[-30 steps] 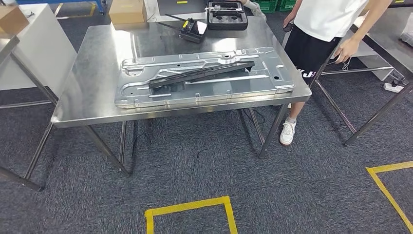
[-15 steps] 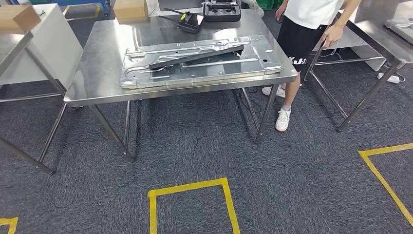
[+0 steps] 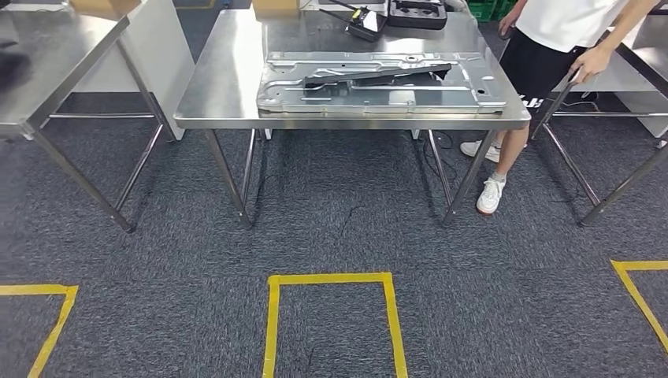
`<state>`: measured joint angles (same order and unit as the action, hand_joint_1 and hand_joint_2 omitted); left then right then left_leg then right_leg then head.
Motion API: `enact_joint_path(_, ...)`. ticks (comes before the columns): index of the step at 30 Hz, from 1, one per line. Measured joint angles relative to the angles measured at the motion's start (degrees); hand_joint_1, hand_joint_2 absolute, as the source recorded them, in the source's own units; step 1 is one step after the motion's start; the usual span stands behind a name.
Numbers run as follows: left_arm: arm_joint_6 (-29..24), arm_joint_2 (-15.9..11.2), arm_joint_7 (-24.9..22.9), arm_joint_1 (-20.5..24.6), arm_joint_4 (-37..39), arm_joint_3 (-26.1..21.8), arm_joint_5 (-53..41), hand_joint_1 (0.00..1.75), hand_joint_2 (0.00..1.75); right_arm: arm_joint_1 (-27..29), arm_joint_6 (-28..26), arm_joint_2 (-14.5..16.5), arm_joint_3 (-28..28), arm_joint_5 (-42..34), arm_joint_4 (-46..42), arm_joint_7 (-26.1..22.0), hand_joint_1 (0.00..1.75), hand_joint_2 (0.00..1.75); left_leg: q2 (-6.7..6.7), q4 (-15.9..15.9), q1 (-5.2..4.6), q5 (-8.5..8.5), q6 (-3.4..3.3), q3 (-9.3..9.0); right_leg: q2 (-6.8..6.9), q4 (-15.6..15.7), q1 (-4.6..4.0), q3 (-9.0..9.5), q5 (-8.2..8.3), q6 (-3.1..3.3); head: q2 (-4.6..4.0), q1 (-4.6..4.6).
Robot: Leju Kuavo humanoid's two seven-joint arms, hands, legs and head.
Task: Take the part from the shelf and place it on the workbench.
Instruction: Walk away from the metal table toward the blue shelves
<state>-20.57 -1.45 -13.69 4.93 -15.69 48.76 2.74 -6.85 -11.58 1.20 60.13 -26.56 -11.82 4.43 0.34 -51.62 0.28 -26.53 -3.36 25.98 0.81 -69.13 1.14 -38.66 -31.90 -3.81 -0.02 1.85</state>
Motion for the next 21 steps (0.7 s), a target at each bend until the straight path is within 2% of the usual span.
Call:
enact_joint_path(1, -0.1, 0.1, 0.1, 0.0, 0.0, 0.0, 0.0, 0.0, 0.0, 0.2, 0.0, 0.0, 0.0, 0.0, 0.0, 0.0, 0.0, 0.0, -0.73, -0.1, -0.24, 0.44, -0.12, 0.57, -0.31, -2.2, -0.06, -0.27, -0.94, 0.19, 0.0, 0.01)
enact_joint_path(2, -0.1, 0.1, 0.1, 0.0, 0.1, 0.0, 0.0, 0.0, 0.0, 0.3, 0.0, 0.0, 0.0, 0.0, 0.0, 0.0, 0.0, 0.0, -1.49, -0.1, -0.44, 0.8, -0.14, 0.98, -0.49, -1.9, -0.16, 0.72, -0.65, 0.47, 0.0, 0.01)
enact_joint_path(3, -0.2, 0.2, 0.1, 0.0, 0.1, 0.0, 0.0, 0.0, 0.0, 0.3, 0.0, 0.0, 0.0, 0.0, 0.0, 0.0, 0.0, 0.0, -2.25, -0.2, -0.59, 1.1, -0.09, 1.24, -0.76, 0.8, -0.29, 2.86, 0.59, 0.83, 0.0, 0.01)
enact_joint_path(4, -0.2, 0.2, 0.1, -0.1, 0.2, 0.0, 0.0, 0.0, 0.0, 0.3, 0.0, 0.0, 0.0, 0.0, 0.0, 0.0, 0.0, 0.0, -2.96, -0.3, -0.67, 1.33, 0.01, 1.41, -1.6, 5.1, -0.41, 5.79, 2.31, 1.27, 0.0, 0.02)
enact_joint_path(5, -0.3, 0.2, 0.1, -0.1, 0.3, 0.0, 0.0, 0.0, 0.0, 0.3, 0.0, 0.0, 0.0, 0.0, 0.0, 0.0, 0.0, 0.0, -3.58, -0.5, -0.77, 1.52, 0.18, 1.64, -3.26, 9.6, -0.49, 8.55, 3.54, 1.7, 0.0, 0.02)
enact_joint_path(6, -0.4, 0.2, 0.1, 0.0, 0.3, 0.0, 0.0, 0.0, 0.0, 0.3, 0.0, -0.1, 0.0, 0.0, 0.0, 0.0, 0.0, 0.0, -4.18, -0.8, -0.82, 1.69, 0.38, 2.01, -4.75, 13.0, -0.48, 10.44, 4.33, 1.99, 0.0, 0.01)
enact_joint_path(7, -0.5, 0.3, 0.1, 0.1, 0.4, 0.0, 0.0, 0.0, 0.0, 0.3, 0.0, -0.1, 0.0, 0.0, 0.0, 0.0, 0.0, 0.0, -4.76, -1.0, -0.8, 1.87, 0.66, 2.48, -5.89, 15.0, -0.48, 11.4, 4.59, 2.16, 0.0, 0.0)
enact_joint_path(8, -0.5, 0.3, 0.1, 0.2, 0.4, 0.0, 0.0, 0.0, 0.0, 0.3, 0.0, -0.1, 0.0, 0.0, 0.0, 0.0, 0.0, 0.0, -5.38, -1.2, -0.74, 2.08, 0.99, 2.96, -6.28, 15.6, -0.5, 11.52, 4.4, 2.25, 0.01, -0.01)
enact_joint_path(10, -0.6, 0.3, 0.1, 0.2, 0.4, 0.0, -0.1, 0.0, 0.0, 0.3, 0.0, 0.0, 0.0, 0.0, 0.0, 0.0, 0.0, 0.0, -6.54, -1.6, -0.51, 2.29, 1.62, 3.7, -4.73, 15.7, -0.47, 11.35, 4.65, 2.56, 0.01, -0.02)
enact_joint_path(11, -0.6, 0.3, 0.1, 0.1, 0.5, 0.0, -0.1, 0.0, 0.0, 0.3, 0.0, 0.0, 0.0, 0.0, 0.0, 0.0, 0.0, 0.0, -6.14, -2.6, -0.48, 1.68, 1.9, 4.31, -3.84, 15.8, -0.38, 11.34, 4.82, 2.83, 0.0, -0.09)
enact_joint_path(12, -0.6, 0.4, 0.1, 0.1, 0.5, 0.0, -0.1, 0.0, 0.0, 0.3, 0.0, 0.0, 0.0, 0.0, 0.0, 0.0, 0.0, 0.0, -5.12, -4.9, -0.45, 0.29, 2.2, 5.47, -2.88, 16.0, -0.29, 11.27, 5.02, 3.11, -0.01, -0.19)
enact_joint_path(14, -0.7, 0.5, 0.0, 0.1, 0.5, 0.0, -0.1, 0.0, 0.0, 0.5, 0.1, -0.1, 0.0, -0.1, 0.0, 0.1, 0.0, 0.0, -2.39, -12.9, -0.27, -3.99, 2.83, 9.24, -1.05, 16.1, -0.3, 10.97, 5.21, 3.42, -0.01, -0.4)
enact_joint_path(15, -0.7, 0.5, 0.0, 0.1, 0.5, 0.0, -0.1, 0.0, 0.0, 0.5, 0.2, -0.1, 0.0, -0.1, 0.0, 0.1, 0.0, 0.0, -1.7, -17.2, -0.14, -5.81, 3.12, 11.14, -0.14, 16.1, -0.35, 10.81, 5.26, 3.47, 0.0, -0.44)
enact_joint_path(16, -0.7, 0.5, -0.1, 0.1, 0.5, 0.0, -0.1, 0.0, 0.0, 0.6, 0.2, -0.1, 0.0, -0.1, 0.0, 0.1, 0.0, 0.0, -1.39, -20.0, -0.02, -6.67, 3.32, 12.23, 0.73, 16.1, -0.37, 10.67, 5.3, 3.47, 0.0, -0.45)
enact_joint_path(17, -0.7, 0.5, -0.1, 0.0, 0.5, 0.0, -0.1, 0.0, 0.0, 0.6, 0.2, -0.1, 0.0, -0.1, 0.0, 0.1, 0.0, 0.0, -1.19, -20.4, 0.08, -6.41, 3.44, 12.08, 1.59, 16.1, -0.37, 10.58, 5.33, 3.44, 0.0, -0.46)
enact_joint_path(18, -0.7, 0.5, -0.1, -0.1, 0.5, 0.0, -0.1, 0.0, 0.0, 0.6, 0.2, -0.1, 0.0, -0.1, 0.0, 0.1, 0.0, 0.0, -0.86, -18.2, 0.18, -5.15, 3.48, 10.63, 2.43, 16.1, -0.37, 10.58, 5.36, 3.41, 0.0, -0.47)
enact_joint_path(19, -0.8, 0.5, -0.1, -0.1, 0.5, 0.0, -0.1, 0.0, 0.0, 0.5, 0.2, -0.1, 0.0, -0.2, 0.0, 0.1, 0.0, 0.0, -0.02, -13.9, 0.22, -3.32, 3.43, 8.11, 3.2, 16.1, -0.37, 10.64, 5.38, 3.33, 0.0, -0.48)
enact_joint_path(21, -0.8, 0.5, -0.1, 0.0, 0.5, 0.0, 0.0, 0.0, 0.0, 0.4, 0.2, -0.1, 0.0, -0.3, 0.0, 0.1, 0.0, 0.0, 2.84, -5.0, 0.03, -0.35, 3.03, 3.07, 4.54, 15.9, -0.64, 10.78, 5.32, 2.99, 0.0, -0.5)
